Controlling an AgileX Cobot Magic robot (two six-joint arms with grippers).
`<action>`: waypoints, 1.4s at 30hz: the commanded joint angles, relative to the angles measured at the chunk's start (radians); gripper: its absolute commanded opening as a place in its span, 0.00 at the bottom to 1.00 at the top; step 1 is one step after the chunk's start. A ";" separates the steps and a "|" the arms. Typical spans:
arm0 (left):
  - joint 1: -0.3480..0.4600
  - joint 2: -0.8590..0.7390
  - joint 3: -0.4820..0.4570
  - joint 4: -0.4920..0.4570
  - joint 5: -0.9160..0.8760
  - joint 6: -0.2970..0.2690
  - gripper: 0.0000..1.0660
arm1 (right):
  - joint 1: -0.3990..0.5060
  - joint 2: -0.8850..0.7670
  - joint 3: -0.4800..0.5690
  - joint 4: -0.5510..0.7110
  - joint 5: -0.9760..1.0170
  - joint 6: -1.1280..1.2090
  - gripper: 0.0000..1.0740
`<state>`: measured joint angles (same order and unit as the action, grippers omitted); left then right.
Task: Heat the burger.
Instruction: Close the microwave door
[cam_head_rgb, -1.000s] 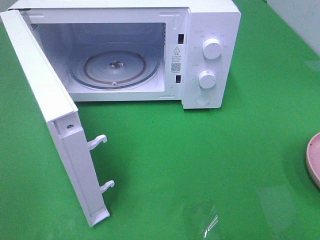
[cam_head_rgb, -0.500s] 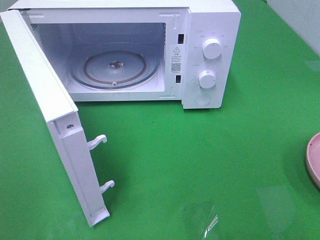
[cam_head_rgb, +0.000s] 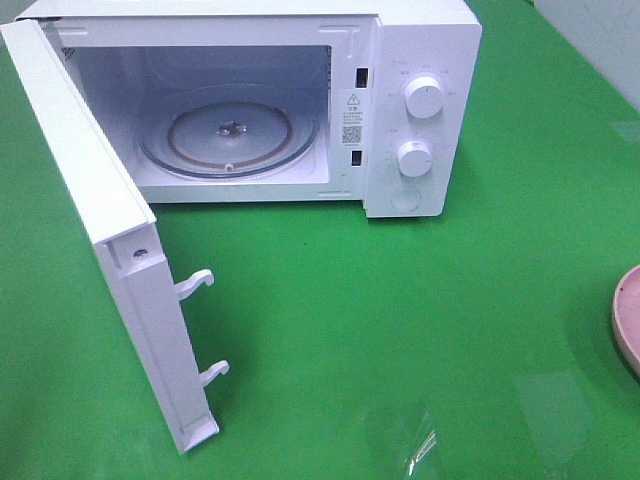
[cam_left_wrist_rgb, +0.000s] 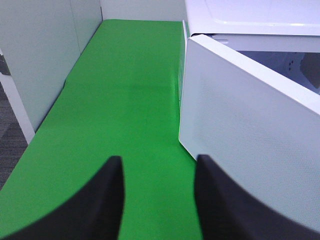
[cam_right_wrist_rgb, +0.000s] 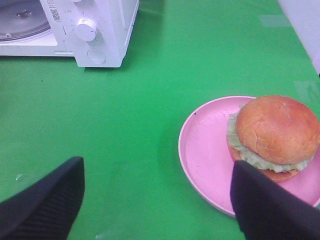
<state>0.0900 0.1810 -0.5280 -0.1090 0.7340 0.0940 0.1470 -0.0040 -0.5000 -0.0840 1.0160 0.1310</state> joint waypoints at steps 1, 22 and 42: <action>0.000 0.098 -0.005 -0.014 -0.102 -0.002 0.00 | -0.005 -0.027 0.002 -0.002 -0.011 -0.009 0.71; 0.000 0.433 0.355 -0.013 -1.049 -0.030 0.00 | -0.005 -0.027 0.002 -0.002 -0.011 -0.009 0.71; 0.000 0.887 0.356 0.624 -1.507 -0.480 0.00 | -0.005 -0.027 0.002 -0.002 -0.011 -0.009 0.71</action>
<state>0.0900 1.0670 -0.1730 0.4860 -0.7300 -0.3740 0.1470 -0.0040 -0.5000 -0.0840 1.0160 0.1310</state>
